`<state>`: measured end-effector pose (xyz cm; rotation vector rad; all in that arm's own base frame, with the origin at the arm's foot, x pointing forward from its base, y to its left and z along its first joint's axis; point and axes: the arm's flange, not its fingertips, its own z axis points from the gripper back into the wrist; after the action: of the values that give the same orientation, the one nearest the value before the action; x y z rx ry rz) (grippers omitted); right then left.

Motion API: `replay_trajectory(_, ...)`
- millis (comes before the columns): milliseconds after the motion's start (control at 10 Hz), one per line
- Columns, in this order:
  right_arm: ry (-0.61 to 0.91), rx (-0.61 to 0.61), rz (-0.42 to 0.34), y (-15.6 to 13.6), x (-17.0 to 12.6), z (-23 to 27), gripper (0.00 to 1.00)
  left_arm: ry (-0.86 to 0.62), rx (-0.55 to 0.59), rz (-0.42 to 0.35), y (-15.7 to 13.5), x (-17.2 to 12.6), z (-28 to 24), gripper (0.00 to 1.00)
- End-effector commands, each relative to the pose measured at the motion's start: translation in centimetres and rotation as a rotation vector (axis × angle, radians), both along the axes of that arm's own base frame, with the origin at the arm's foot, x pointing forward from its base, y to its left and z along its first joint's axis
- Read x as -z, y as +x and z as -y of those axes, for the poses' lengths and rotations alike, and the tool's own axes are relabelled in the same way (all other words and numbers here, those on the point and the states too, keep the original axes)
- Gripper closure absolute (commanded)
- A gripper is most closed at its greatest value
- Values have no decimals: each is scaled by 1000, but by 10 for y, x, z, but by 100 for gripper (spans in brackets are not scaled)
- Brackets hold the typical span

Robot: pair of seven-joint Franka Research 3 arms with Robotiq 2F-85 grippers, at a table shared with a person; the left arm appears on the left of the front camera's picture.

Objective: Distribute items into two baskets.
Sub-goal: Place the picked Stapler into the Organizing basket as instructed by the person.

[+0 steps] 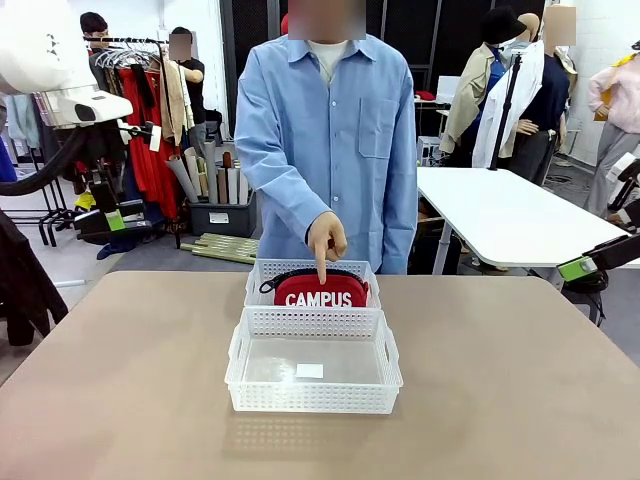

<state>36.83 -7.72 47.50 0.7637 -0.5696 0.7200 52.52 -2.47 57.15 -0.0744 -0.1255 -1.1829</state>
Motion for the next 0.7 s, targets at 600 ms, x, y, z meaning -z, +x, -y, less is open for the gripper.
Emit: replay_trajectory(600, 12, -1, 8, 0, -1, -1, 0, 0, -5, 8, 1, -4, -2, 95)
